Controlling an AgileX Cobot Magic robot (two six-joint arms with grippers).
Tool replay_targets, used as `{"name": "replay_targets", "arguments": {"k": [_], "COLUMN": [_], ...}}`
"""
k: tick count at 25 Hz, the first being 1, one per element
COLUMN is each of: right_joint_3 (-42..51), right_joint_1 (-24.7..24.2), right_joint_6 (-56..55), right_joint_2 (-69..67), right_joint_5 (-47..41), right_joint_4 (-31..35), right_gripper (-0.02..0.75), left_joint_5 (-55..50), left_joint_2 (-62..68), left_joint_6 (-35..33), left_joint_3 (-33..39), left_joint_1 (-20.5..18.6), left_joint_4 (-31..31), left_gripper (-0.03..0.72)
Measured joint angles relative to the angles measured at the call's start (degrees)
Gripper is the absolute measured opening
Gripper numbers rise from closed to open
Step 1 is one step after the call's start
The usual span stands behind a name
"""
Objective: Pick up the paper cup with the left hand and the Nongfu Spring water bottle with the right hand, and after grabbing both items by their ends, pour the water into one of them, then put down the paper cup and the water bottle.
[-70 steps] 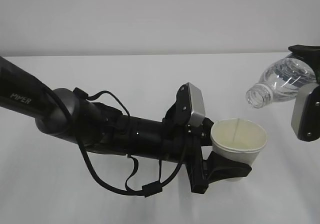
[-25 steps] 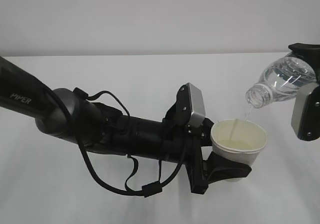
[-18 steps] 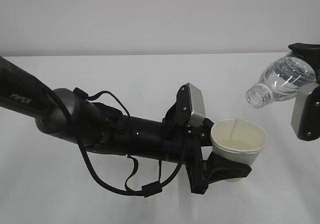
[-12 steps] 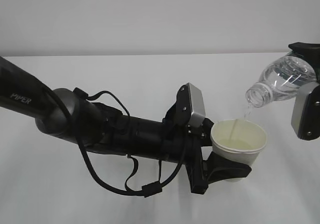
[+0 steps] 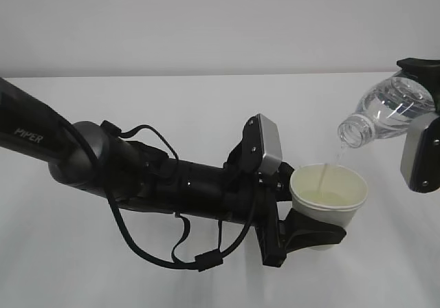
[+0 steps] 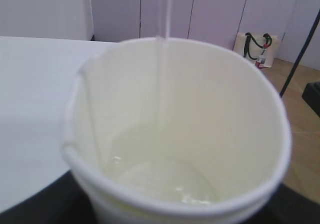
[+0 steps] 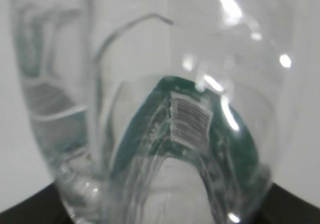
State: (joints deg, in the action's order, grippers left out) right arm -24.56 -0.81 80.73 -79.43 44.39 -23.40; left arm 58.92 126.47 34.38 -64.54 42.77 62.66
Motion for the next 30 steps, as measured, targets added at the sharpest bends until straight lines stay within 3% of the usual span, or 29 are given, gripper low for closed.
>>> {"name": "replay_targets", "arguments": {"k": [30], "right_joint_3": [0.0], "right_joint_1": [0.0], "right_joint_6": [0.5], "right_joint_2": [0.0], "right_joint_5": [0.8], "right_joint_4": [0.0], "right_gripper": [0.435], "left_joint_5": [0.1], "left_joint_2": [0.0], "left_joint_6": [0.0], "left_joint_3": [0.0], "left_joint_1": [0.0], "left_joint_4": [0.0], "left_gripper": [0.463]}}
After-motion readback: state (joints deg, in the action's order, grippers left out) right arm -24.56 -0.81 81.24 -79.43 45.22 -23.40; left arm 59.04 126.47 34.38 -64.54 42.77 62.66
